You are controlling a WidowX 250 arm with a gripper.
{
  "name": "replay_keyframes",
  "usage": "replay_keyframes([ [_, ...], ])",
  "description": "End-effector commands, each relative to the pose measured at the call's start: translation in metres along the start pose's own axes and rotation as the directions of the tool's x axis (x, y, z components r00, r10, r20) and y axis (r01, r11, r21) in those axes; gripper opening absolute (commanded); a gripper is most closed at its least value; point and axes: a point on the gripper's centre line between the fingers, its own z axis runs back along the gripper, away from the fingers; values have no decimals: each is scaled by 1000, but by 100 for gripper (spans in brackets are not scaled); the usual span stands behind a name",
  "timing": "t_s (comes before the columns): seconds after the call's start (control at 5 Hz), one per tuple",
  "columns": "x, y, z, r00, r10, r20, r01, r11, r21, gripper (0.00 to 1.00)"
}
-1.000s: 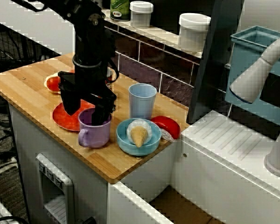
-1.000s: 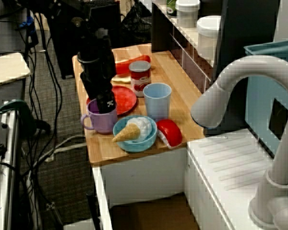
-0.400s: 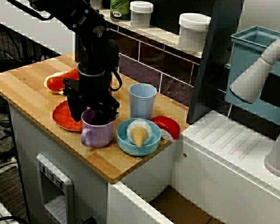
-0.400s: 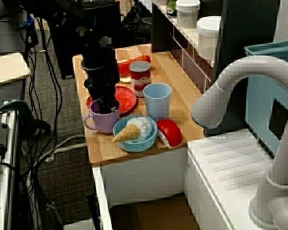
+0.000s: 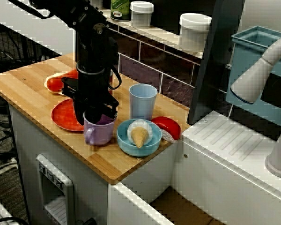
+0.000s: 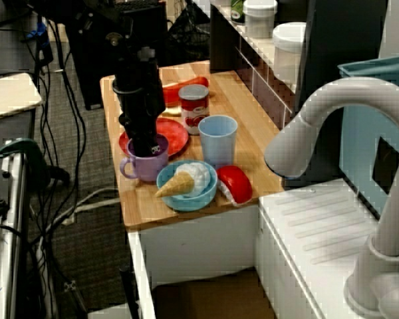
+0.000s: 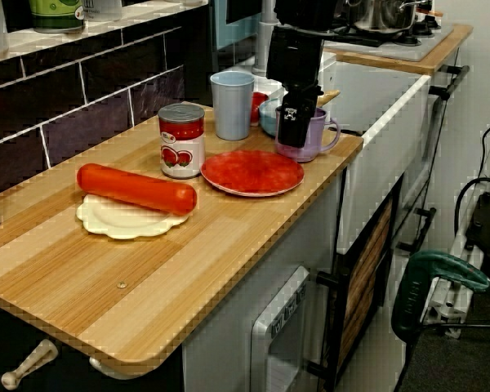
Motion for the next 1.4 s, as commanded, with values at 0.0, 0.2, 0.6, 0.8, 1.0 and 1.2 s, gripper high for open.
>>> replay_keyframes([
  [0.0,14,20,32,999,28,38,-26,998,-61,0],
  [0.2,18,31,49,998,53,38,-49,993,-109,0],
  [0.6,39,74,65,989,143,25,-138,980,-146,0],
  [0.8,47,99,59,984,175,41,-169,978,-125,0],
  [1.0,50,118,52,979,197,46,-190,975,-117,0],
  [1.2,48,127,49,980,193,44,-188,976,-110,0],
])
